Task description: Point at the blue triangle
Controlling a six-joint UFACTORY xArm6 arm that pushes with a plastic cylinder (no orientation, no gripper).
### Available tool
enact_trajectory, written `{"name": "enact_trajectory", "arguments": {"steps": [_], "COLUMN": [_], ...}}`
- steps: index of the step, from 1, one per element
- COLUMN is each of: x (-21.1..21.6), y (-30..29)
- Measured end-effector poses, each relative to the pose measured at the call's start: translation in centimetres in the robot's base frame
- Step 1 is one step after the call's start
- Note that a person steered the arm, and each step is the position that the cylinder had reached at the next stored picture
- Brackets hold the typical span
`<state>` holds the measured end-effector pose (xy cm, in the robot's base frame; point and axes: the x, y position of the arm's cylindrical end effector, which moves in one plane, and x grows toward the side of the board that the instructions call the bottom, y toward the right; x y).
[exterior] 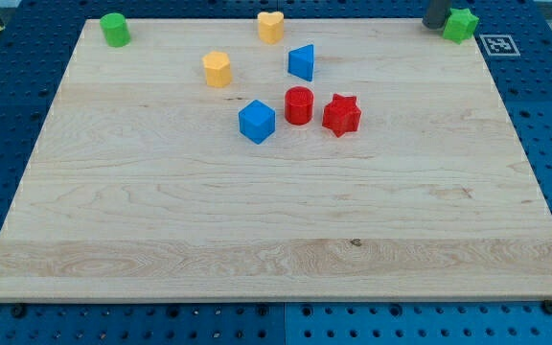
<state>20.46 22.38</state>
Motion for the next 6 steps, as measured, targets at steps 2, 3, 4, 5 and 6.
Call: {"name": "enact_trajectory", "arguments": {"steps": [2,3,4,5,6], "x": [0.5,2.8,4.8,6.1,8.0], "y": [-12.7,-15.0,-18.2,-20.7,-20.9]}}
